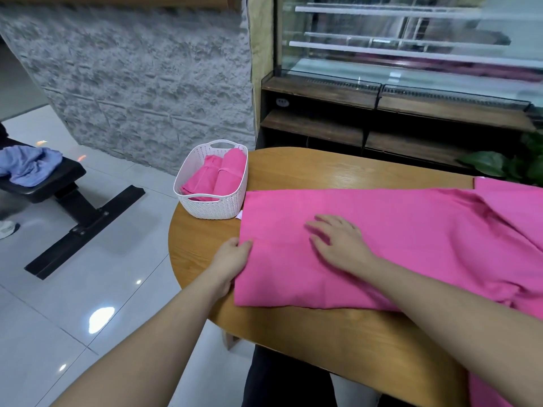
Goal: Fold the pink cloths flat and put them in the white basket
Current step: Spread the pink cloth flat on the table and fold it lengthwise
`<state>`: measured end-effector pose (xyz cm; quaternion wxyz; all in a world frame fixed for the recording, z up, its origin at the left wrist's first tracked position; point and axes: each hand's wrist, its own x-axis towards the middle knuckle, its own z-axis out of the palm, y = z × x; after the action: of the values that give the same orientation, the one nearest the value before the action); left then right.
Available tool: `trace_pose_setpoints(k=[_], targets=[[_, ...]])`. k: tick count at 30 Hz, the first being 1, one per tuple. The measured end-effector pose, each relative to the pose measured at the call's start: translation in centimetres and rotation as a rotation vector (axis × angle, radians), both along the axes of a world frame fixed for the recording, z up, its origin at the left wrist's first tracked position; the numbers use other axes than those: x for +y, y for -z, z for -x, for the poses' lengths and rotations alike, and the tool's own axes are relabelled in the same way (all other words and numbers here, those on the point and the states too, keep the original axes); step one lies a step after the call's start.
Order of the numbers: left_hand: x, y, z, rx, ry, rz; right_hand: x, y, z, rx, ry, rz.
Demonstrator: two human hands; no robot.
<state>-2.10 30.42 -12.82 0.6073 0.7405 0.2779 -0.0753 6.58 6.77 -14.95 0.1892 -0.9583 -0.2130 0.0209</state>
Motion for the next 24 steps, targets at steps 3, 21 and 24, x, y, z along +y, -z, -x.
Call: trace_pose_setpoints(k=[3,21,24], targets=[[-0.2,-1.3,1.6,0.058,0.042,0.131,-2.2,-0.4,2.1,0.048,0.041,0.077],[0.3,1.0,4.8,-0.107,0.183,-0.585,-5.8,-0.6,8.2,0.195,0.215,0.271],[0.1,0.9,5.2,-0.143,0.285,-0.871,-6.2,-0.4,8.3,0.198,0.223,0.277]])
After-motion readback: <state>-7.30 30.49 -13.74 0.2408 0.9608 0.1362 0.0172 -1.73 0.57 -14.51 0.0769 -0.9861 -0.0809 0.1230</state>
